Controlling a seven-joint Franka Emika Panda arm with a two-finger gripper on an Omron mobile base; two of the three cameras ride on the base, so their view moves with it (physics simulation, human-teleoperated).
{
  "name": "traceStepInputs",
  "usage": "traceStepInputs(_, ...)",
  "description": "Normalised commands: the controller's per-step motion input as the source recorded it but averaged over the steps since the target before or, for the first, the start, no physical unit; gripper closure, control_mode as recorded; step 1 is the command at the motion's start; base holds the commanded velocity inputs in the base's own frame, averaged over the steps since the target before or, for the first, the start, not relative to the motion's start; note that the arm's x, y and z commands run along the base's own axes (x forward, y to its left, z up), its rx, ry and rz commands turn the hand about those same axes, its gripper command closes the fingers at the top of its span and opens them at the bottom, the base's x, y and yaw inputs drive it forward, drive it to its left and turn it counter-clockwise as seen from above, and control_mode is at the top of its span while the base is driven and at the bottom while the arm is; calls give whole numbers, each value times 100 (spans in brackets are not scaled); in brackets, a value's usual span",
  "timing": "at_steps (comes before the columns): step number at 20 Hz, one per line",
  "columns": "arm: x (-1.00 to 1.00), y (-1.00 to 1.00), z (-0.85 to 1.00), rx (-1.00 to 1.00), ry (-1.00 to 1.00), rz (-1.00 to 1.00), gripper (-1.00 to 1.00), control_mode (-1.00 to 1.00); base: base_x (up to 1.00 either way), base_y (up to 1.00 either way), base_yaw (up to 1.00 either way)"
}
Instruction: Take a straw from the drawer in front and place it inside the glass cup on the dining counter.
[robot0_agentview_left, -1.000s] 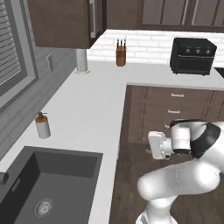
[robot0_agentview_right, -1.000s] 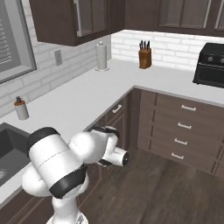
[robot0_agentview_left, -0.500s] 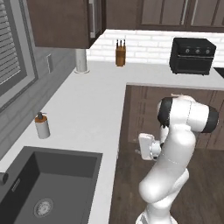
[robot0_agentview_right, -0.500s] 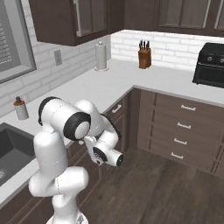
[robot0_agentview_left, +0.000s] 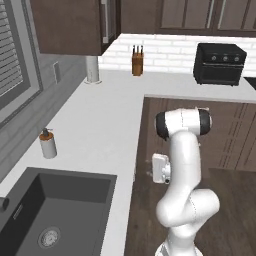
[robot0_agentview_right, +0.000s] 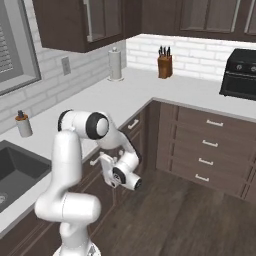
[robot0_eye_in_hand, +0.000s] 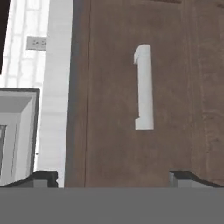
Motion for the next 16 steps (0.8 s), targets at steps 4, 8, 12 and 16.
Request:
traceStepInputs(4, 73, 27, -22, 7, 5, 0, -100, -100, 0, 0, 0)
traceStepInputs(8, 54, 40, -11, 1, 10, 0, -100, -100, 0, 0, 0)
traceStepInputs(12, 43, 48, -14, 0, 13, 0, -100, -100, 0, 0, 0)
traceStepInputs(16, 29, 45, -7, 0, 10, 0, -100, -100, 0, 0, 0)
